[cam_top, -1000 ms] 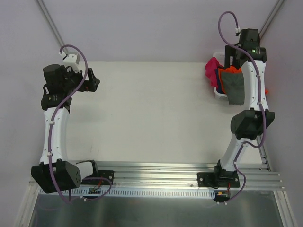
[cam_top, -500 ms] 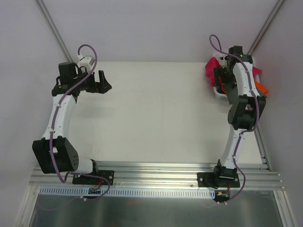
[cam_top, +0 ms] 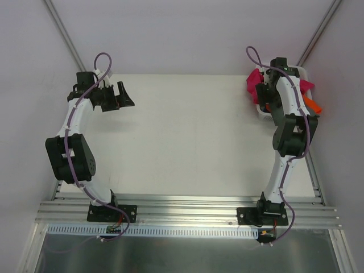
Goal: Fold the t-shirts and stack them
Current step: Grab crumpled tshirt from bin with the right arm, then move the tshirt to the center of the board
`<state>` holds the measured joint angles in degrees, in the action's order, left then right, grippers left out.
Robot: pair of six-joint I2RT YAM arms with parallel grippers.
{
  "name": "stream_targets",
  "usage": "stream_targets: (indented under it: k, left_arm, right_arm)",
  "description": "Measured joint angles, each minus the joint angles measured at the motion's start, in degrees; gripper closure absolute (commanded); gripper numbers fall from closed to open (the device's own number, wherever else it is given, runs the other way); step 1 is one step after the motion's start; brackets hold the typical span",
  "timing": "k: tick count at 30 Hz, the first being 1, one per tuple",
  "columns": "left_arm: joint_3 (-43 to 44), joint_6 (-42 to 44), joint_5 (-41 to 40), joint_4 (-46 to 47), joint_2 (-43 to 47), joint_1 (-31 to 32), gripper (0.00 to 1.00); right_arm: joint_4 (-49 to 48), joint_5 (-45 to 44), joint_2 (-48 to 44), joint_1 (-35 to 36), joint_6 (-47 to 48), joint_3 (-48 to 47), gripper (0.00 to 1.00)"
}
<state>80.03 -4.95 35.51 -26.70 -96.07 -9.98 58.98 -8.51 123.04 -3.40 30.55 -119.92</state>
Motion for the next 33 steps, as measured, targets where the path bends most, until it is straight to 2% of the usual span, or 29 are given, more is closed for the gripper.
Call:
stream_targets:
  k: [3, 4, 5, 6, 13, 17, 20, 22, 24, 30, 31, 32, 33]
  left_arm:
    - [2.5, 0.5, -0.1, 0.2, 0.2, 1.1, 0.01]
    - [3.1, 1.1, -0.2, 0.3, 0.4, 1.6, 0.01]
    - [3.5, 1.5, -0.7, 0.2, 0.7, 2.2, 0.01]
    - [4.0, 1.8, -1.3, 0.2, 1.0, 2.7, 0.01]
    - [5.0, 2.5, -3.1, 0.0, 2.0, 5.4, 0.01]
    - [5.1, 0.8, -5.7, 0.3, 2.7, 5.1, 0.01]
    - [5.1, -3.6, -7.6, 1.5, 4.5, 3.5, 0.01]
    - [5.7, -6.5, -10.1, 1.9, 5.7, 2.3, 0.04]
    - [7.2, -8.4, -14.6, 2.4, 6.5, 1.4, 0.01]
    - [13.9, -6.8, -23.6, 2.2, 7.3, 0.9, 0.01]
    - [14.5, -6.0, -24.3, 2.2, 7.6, 0.9, 0.01]
    - [14.7, -5.4, -24.8, 2.1, 8.1, 0.9, 0.01]
    - [14.7, -4.9, -25.4, 1.8, 8.7, 0.9, 0.01]
  right_arm:
    - [-0.3, -1.5, 0.0, -0.4, 0.7, 0.0, 0.49]
    - [-0.4, -1.8, 0.0, -0.6, 0.8, 0.0, 0.74]
    - [-0.5, -2.1, 0.0, -0.9, 1.2, 0.0, 0.89]
    - [-0.7, -2.6, 0.0, -1.2, 1.4, 0.0, 0.99]
    - [-1.3, -4.2, -0.2, -1.7, 0.5, -1.0, 0.99]
    - [-1.4, -3.7, -3.7, 0.8, 0.7, -2.6, 0.99]
    - [-1.4, -1.6, -10.0, 5.8, 0.8, -2.8, 0.99]
    - [-1.0, 0.4, -13.6, 9.7, 0.0, -4.6, 0.99]
    - [-0.7, 3.5, -16.3, 14.7, -1.2, -7.5, 0.99]
    - [-0.3, 14.9, -19.0, 28.2, -6.9, -13.1, 0.99]
    - [-0.3, 16.8, -19.1, 29.8, -8.5, -13.0, 0.77]
    - [-0.5, 18.6, -19.2, 30.9, -10.3, -12.6, 0.45]
    - [-0.7, 20.2, -19.6, 31.5, -11.6, -11.5, 0.09]
